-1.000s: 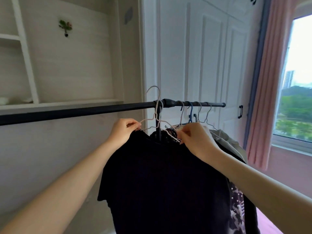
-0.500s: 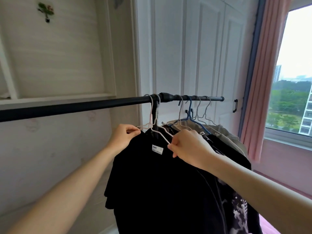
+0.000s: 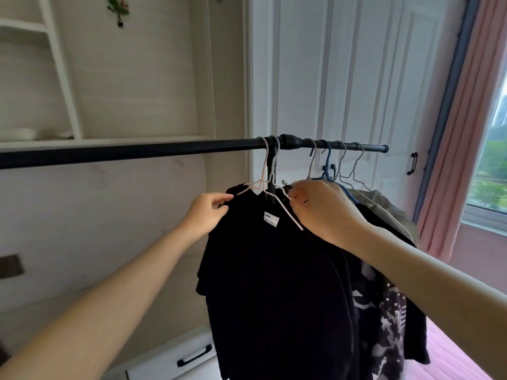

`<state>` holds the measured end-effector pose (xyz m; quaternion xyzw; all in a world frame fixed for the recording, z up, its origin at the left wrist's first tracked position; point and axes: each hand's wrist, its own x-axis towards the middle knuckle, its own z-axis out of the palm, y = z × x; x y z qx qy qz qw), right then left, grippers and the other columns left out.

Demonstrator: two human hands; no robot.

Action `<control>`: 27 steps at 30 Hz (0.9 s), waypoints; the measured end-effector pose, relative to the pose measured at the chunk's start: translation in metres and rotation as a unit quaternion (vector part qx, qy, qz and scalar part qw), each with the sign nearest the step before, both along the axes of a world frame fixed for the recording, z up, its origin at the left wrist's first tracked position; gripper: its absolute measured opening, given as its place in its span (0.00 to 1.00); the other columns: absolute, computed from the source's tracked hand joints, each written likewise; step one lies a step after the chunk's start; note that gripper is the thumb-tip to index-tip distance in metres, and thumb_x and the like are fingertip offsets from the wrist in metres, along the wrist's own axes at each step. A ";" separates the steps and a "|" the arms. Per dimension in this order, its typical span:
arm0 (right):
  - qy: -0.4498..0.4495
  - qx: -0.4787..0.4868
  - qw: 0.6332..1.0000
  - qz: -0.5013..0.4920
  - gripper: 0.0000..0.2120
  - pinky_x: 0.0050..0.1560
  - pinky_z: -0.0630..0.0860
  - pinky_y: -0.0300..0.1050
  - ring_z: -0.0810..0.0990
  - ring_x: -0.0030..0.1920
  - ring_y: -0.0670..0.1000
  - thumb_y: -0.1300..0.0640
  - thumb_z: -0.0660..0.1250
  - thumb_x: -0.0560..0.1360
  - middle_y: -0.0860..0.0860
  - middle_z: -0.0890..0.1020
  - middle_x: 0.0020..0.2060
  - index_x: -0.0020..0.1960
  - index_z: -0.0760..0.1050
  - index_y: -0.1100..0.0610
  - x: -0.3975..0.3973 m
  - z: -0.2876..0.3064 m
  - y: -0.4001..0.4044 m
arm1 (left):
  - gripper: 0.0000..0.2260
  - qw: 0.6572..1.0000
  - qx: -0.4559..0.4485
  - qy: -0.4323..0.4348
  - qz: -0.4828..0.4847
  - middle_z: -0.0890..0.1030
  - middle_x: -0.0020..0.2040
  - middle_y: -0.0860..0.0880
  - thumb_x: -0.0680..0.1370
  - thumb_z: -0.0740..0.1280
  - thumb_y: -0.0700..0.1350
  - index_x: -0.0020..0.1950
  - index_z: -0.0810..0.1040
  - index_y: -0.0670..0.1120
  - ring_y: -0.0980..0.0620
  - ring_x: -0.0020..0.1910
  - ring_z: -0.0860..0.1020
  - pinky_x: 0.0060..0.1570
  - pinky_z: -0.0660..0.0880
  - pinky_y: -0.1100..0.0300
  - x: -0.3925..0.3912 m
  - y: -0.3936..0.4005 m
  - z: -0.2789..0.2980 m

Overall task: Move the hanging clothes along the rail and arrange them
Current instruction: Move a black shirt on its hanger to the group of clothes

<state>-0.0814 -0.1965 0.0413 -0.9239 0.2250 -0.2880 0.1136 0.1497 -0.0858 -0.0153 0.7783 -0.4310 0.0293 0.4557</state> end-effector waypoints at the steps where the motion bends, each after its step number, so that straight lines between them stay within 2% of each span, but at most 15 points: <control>1: 0.002 0.007 1.000 0.005 0.13 0.44 0.77 0.47 0.79 0.43 0.52 0.55 0.57 0.75 0.51 0.82 0.47 0.54 0.78 0.49 -0.001 0.001 0.005 | 0.15 1.000 0.001 -0.007 0.003 0.80 0.61 0.48 0.78 0.64 0.36 0.63 0.78 0.45 0.53 0.61 0.76 0.66 0.69 0.60 -0.005 0.008 0.000; 3: 0.015 0.032 0.999 0.040 0.15 0.39 0.72 0.42 0.76 0.41 0.50 0.56 0.59 0.76 0.51 0.82 0.49 0.61 0.76 0.53 -0.007 0.000 0.023 | 0.14 1.000 -0.005 -0.015 0.026 0.80 0.59 0.49 0.77 0.64 0.35 0.62 0.79 0.44 0.56 0.57 0.76 0.61 0.69 0.64 -0.019 0.036 -0.005; 6: 0.029 0.077 0.993 0.086 0.14 0.32 0.67 0.37 0.73 0.35 0.48 0.57 0.59 0.78 0.48 0.78 0.39 0.61 0.76 0.57 -0.015 -0.008 0.045 | 0.14 0.998 -0.003 -0.024 0.057 0.82 0.56 0.48 0.77 0.65 0.34 0.61 0.79 0.42 0.54 0.56 0.78 0.61 0.70 0.63 -0.035 0.070 -0.015; 7: 0.035 0.084 0.991 0.094 0.14 0.32 0.70 0.38 0.74 0.35 0.48 0.57 0.59 0.78 0.50 0.79 0.39 0.60 0.76 0.58 -0.017 -0.011 0.051 | 0.14 0.998 0.000 -0.022 0.064 0.82 0.56 0.47 0.76 0.65 0.33 0.61 0.80 0.42 0.53 0.56 0.79 0.61 0.71 0.62 -0.039 0.078 -0.019; 9: 0.045 0.101 0.987 0.117 0.13 0.45 0.77 0.44 0.79 0.44 0.53 0.57 0.61 0.78 0.54 0.82 0.45 0.59 0.77 0.59 -0.020 -0.020 0.071 | 0.13 0.995 0.014 -0.021 0.092 0.83 0.54 0.46 0.77 0.65 0.34 0.60 0.80 0.42 0.53 0.54 0.80 0.60 0.71 0.63 -0.055 0.113 -0.028; 10: 0.047 0.113 0.985 0.123 0.13 0.52 0.78 0.48 0.80 0.49 0.55 0.57 0.62 0.77 0.54 0.83 0.48 0.59 0.77 0.59 -0.020 -0.024 0.079 | 0.13 0.994 0.021 -0.027 0.106 0.83 0.53 0.46 0.77 0.65 0.35 0.60 0.80 0.42 0.54 0.52 0.80 0.57 0.70 0.67 -0.060 0.126 -0.032; 12: 0.054 0.147 0.977 0.146 0.12 0.56 0.77 0.52 0.80 0.52 0.57 0.57 0.64 0.77 0.55 0.83 0.50 0.58 0.78 0.60 -0.017 -0.036 0.098 | 0.12 0.988 0.033 -0.040 0.145 0.84 0.52 0.46 0.77 0.65 0.36 0.59 0.81 0.42 0.55 0.50 0.79 0.51 0.67 0.72 -0.074 0.162 -0.038; 14: 0.064 0.158 0.972 0.164 0.12 0.56 0.77 0.54 0.80 0.52 0.59 0.59 0.63 0.77 0.58 0.83 0.49 0.56 0.78 0.64 -0.012 -0.046 0.116 | 0.12 0.982 0.042 -0.047 0.177 0.84 0.53 0.46 0.77 0.65 0.36 0.59 0.81 0.42 0.54 0.50 0.79 0.49 0.66 0.73 -0.085 0.190 -0.040; 16: 0.079 0.162 0.965 0.190 0.12 0.56 0.76 0.56 0.79 0.52 0.61 0.60 0.62 0.76 0.61 0.82 0.48 0.53 0.78 0.67 -0.007 -0.053 0.139 | 0.12 0.976 0.052 -0.049 0.205 0.83 0.55 0.45 0.78 0.65 0.37 0.60 0.80 0.42 0.52 0.53 0.80 0.51 0.68 0.70 -0.096 0.224 -0.039; 20: 0.099 0.170 0.952 0.235 0.12 0.52 0.79 0.53 0.80 0.50 0.63 0.60 0.58 0.75 0.61 0.83 0.46 0.48 0.80 0.63 0.009 -0.057 0.189 | 0.13 0.960 0.073 -0.079 0.259 0.82 0.58 0.49 0.79 0.62 0.41 0.62 0.79 0.45 0.52 0.59 0.78 0.59 0.70 0.63 -0.112 0.286 -0.026; 22: 0.099 0.182 0.942 0.262 0.13 0.50 0.80 0.54 0.80 0.48 0.62 0.60 0.57 0.73 0.60 0.84 0.45 0.47 0.80 0.61 0.021 -0.058 0.217 | 0.13 0.948 0.059 -0.102 0.296 0.82 0.58 0.49 0.79 0.63 0.41 0.62 0.79 0.45 0.52 0.58 0.78 0.58 0.70 0.63 -0.115 0.318 -0.017; 27: 0.119 0.191 0.917 0.328 0.12 0.48 0.81 0.54 0.81 0.45 0.60 0.60 0.57 0.73 0.58 0.85 0.44 0.45 0.80 0.57 0.051 -0.055 0.283 | 0.15 0.909 0.015 -0.150 0.389 0.79 0.57 0.48 0.75 0.66 0.37 0.62 0.78 0.45 0.50 0.59 0.75 0.62 0.72 0.57 -0.104 0.384 0.003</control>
